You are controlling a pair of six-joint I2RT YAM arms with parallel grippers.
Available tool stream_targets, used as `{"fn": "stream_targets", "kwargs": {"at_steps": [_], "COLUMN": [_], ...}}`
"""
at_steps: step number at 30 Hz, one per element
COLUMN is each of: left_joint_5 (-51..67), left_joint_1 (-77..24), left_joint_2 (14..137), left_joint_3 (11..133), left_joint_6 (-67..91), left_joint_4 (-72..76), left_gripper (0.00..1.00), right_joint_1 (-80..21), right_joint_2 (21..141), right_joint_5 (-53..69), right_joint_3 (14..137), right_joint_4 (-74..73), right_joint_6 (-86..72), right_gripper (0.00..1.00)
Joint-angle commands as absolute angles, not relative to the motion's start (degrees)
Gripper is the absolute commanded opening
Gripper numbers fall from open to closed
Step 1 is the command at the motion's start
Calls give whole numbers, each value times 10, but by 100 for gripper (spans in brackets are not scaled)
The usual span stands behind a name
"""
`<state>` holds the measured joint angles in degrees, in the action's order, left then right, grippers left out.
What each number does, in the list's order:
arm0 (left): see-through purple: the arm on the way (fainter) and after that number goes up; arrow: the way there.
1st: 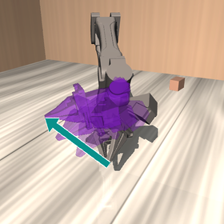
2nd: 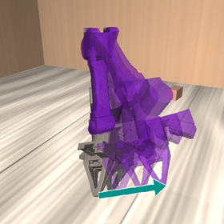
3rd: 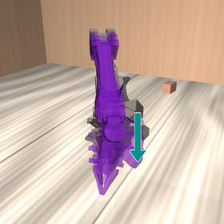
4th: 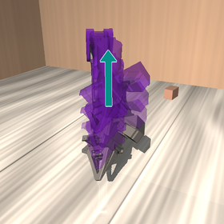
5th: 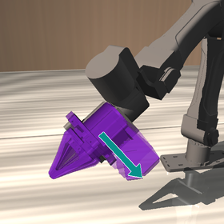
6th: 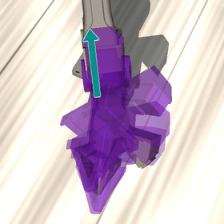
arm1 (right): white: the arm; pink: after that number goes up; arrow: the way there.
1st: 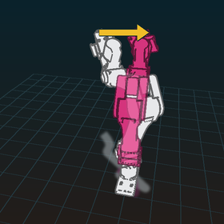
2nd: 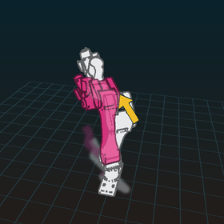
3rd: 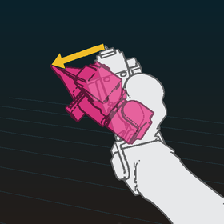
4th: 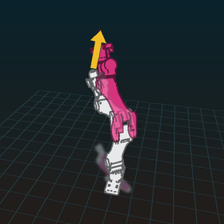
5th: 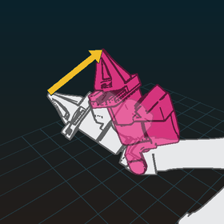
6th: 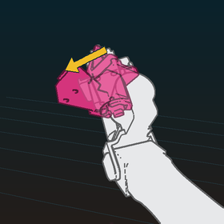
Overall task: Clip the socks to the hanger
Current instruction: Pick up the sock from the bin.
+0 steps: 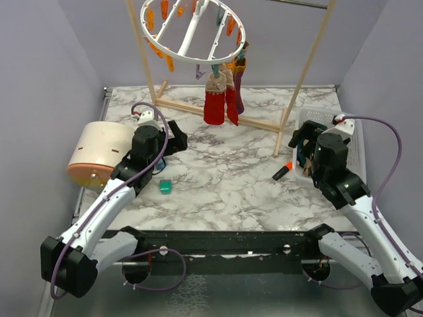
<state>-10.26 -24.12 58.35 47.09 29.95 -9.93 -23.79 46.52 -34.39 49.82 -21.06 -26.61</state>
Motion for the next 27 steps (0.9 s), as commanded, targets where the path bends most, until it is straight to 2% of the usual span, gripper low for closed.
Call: {"fn": "stream_targets", "kwargs": {"at_steps": [1, 14, 22, 27], "left_joint_5": [-91, 92, 80, 80], "left_joint_1": [-243, -243, -243, -243], "left_joint_2": [540, 515, 506, 505], "left_joint_3": [450, 421, 422, 426], "left_joint_6": [273, 219, 231, 239], "left_joint_4": [-67, -11, -22, -29], "left_gripper": [99, 99, 99, 99], "right_joint_1": [-238, -238, -202, -114], "right_joint_2": [452, 492, 522, 551], "right_joint_5": [-320, -236, -270, -222], "right_joint_3": [494, 540, 499, 453], "right_joint_4": [-196, -251, -266, -251], "right_joint_6": [-210, -219, -294, -318], "right_gripper": [100, 98, 98, 95]}}
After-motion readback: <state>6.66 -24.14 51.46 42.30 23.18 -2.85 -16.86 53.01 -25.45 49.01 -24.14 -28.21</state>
